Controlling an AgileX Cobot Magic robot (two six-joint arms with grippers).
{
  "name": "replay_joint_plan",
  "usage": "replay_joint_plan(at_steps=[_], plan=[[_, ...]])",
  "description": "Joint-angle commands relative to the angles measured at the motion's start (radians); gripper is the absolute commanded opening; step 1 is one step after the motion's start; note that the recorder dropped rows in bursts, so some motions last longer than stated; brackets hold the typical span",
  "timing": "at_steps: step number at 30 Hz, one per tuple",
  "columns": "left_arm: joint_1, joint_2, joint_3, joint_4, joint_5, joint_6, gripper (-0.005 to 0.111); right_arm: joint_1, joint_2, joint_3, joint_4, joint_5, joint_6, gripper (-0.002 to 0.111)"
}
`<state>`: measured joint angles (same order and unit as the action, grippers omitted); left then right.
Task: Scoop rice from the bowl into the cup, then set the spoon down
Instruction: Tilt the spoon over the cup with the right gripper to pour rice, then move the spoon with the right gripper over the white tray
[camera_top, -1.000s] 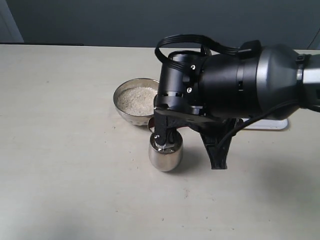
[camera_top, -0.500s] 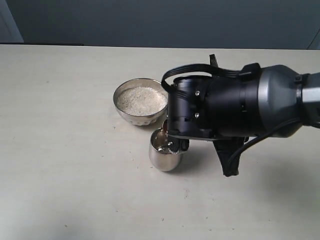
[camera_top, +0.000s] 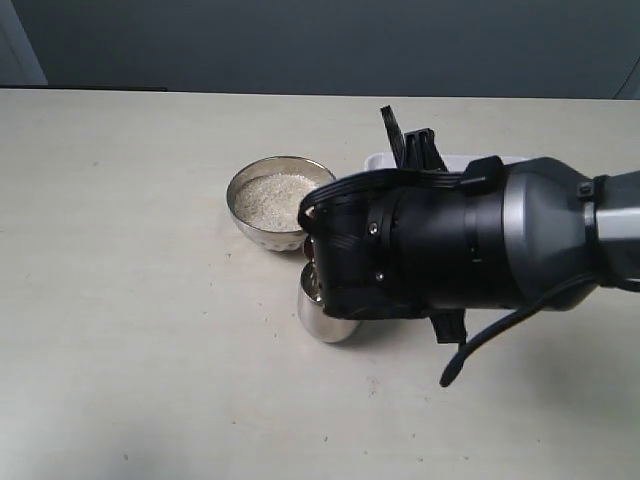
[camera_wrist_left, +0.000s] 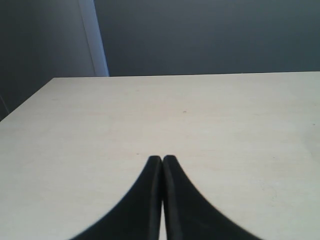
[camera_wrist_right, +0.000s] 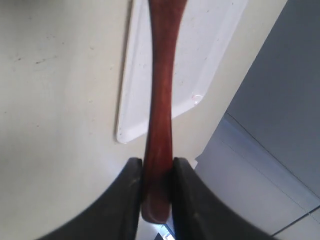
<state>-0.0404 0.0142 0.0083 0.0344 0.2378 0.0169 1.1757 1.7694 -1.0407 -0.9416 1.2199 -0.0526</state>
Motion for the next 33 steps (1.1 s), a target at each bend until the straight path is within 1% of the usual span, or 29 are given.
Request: replay_joint_plan(at_steps=[1,10,16,21,24,26,28,30,32,33], plan=[[-0.003,-0.001,-0.008,-0.002,-0.006,-0.007,0.001,0.002,-0.011,0.039,-0.025,0.001,0.016,-0.001],[-0.003,-0.001,-0.008,-0.002,-0.006,-0.007,0.001,0.002,-0.019,0.049,-0.082,0.001,0.064,-0.001],[-0.003,-0.001,-0.008,-0.002,-0.006,-0.007,0.001,0.004,-0.036,0.049,-0.07,0.001,0.07,-0.001],[-0.003,-0.001,-0.008,-0.002,-0.006,-0.007,0.001,0.071,-0.079,0.137,-0.122,0.001,0.11,-0.001],[-0.003,-0.001,-0.008,-0.002,-0.006,-0.007,0.001,0.075,-0.079,0.15,-0.126,0.001,0.16,-0.001],[-0.003,-0.001,-0.008,-0.002,-0.006,-0.007,0.001,0.077,-0.079,0.15,-0.169,0.001,0.16,-0.001],[-0.003,-0.001,-0.008,-0.002,-0.006,-0.007,0.001,0.075,-0.079,0.15,-0.161,0.001,0.161,-0.001],[-0.003,-0.001,-0.008,-0.002,-0.006,-0.007,0.001,0.075,-0.079,0.146,-0.148,0.001,0.219,-0.001],[-0.003,-0.001,-0.008,-0.002,-0.006,-0.007,0.001,0.071,-0.079,0.146,-0.15,0.001,0.408,-0.001],[-0.003,-0.001,-0.008,-0.002,-0.006,-0.007,0.001,0.071,-0.08,0.146,-0.15,0.001,0.463,-0.001]])
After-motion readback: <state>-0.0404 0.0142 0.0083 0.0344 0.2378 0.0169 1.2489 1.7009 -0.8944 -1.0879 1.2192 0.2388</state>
